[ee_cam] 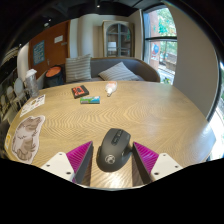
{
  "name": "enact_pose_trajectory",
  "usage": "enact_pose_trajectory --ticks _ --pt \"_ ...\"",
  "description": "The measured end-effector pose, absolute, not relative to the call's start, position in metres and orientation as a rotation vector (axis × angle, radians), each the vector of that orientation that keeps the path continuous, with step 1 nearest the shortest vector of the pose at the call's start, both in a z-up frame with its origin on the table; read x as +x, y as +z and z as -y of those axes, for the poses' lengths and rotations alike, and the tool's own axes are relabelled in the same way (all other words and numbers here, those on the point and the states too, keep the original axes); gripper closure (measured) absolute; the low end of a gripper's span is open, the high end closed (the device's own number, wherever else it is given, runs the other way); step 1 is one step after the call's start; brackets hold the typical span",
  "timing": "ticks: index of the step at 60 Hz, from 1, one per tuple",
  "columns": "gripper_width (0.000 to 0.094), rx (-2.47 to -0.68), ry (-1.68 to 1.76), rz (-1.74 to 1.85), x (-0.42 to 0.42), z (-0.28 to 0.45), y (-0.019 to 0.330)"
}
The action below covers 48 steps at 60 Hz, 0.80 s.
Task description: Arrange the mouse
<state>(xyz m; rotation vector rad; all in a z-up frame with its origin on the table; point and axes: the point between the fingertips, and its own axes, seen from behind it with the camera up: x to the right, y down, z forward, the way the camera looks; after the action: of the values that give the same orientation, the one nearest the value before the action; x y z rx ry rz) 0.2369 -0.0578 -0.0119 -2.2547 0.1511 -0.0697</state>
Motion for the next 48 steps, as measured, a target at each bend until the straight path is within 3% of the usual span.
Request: enact_pose_trajectory --ticks 4,8,22,23,31,36,44,48 --pt "0.0165 -2.267 -0.08 -0.128 0.234 0.041 -0.016" --pt "0.0318 -2.278 -0.069 -0.12 0.228 0.027 -0.02" --pt "0.0499 -2.242 -0.146 -0.117 0.231 0.014 -0.014" --pt "0.0577 -2.214 -0.154 -0.095 0.23 0.011 -0.009" --pt "0.0579 -2.194 -0.058 -0.159 0.216 0.015 0.006" --pt "0.0578 -2.113 -0.117 -0.12 0.206 0.018 0.047" --pt "0.058 -2.017 -0.055 0.082 0.093 0.019 0.115" --pt "0.058 -2.009 -0.015 0.146 0.028 0.017 0.127"
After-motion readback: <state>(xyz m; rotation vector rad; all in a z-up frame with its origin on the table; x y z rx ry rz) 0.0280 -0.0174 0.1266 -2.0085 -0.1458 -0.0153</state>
